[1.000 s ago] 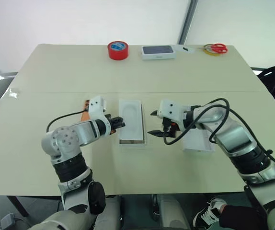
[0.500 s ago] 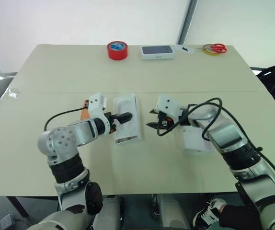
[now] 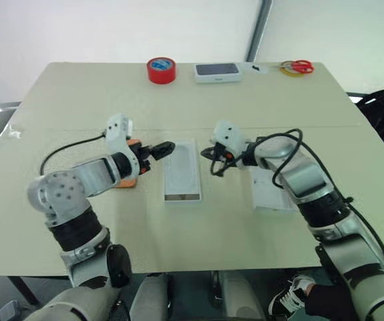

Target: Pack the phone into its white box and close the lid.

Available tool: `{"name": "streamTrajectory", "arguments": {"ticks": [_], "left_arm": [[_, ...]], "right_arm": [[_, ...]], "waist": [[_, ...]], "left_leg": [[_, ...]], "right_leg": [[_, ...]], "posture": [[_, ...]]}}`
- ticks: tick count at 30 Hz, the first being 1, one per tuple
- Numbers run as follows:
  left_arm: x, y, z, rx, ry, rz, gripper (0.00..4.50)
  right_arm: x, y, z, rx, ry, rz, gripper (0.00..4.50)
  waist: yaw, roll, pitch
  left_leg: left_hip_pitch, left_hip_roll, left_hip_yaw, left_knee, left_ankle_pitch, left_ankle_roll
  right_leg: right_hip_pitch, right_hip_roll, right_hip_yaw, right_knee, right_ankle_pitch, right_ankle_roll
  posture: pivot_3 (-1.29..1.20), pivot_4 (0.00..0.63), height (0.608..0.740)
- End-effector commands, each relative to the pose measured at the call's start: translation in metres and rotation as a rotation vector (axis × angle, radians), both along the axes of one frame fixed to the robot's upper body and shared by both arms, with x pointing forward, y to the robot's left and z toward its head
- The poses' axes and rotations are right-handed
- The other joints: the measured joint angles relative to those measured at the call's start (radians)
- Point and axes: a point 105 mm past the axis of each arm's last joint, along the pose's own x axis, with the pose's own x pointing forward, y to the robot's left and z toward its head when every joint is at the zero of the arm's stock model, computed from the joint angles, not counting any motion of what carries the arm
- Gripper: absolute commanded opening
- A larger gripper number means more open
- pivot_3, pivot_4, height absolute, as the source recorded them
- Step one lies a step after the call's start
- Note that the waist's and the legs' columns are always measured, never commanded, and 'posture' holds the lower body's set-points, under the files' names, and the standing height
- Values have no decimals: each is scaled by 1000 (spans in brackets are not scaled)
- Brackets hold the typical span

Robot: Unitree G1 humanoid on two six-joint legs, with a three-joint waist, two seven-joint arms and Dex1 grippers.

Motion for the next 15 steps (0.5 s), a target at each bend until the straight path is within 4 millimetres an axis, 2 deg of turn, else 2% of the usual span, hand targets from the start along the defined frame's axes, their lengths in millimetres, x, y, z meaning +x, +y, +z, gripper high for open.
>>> {"name": "streamTrajectory", "arguments": {"ticks": [1, 3, 5, 10, 15], "left_arm": [[-7, 18, 8, 108, -108, 24, 4486], [-15, 51, 5, 282, -206, 100, 4486], [-26, 66, 0, 405, -267, 91, 4486], [-48, 74, -13, 533, -339, -2, 4486], [-72, 75, -32, 617, -332, -132, 4486]], "right_arm": [[11, 10, 12, 22, -34, -48, 32], [19, 25, 4, -8, -50, -63, 32], [21, 39, -1, -32, -73, -42, 32], [18, 59, -13, -80, -70, 47, 32], [9, 69, -27, -144, -30, 148, 32]], "waist": [[-5, 0, 0], [-15, 0, 0], [-21, 0, 0], [-1, 1, 0], [0, 1, 0]], "left_leg": [[0, 1, 0, -1, 0, 0], [0, 1, 0, -2, 0, -1], [0, 2, 2, -4, 1, -2], [-2, 1, 2, -4, 1, -2], [-2, 0, 2, -3, 0, -1]], "right_leg": [[-1, 1, 0, 1, 0, 0], [-2, 1, 1, 1, 0, 0], [-4, 1, 2, 1, 1, -2], [-4, -3, 1, -1, 0, -8], [-4, -5, 0, -2, 0, -8]], "posture": [[0, 150, 732], [0, 150, 732], [0, 150, 732], [0, 150, 732], [0, 150, 732]]}}
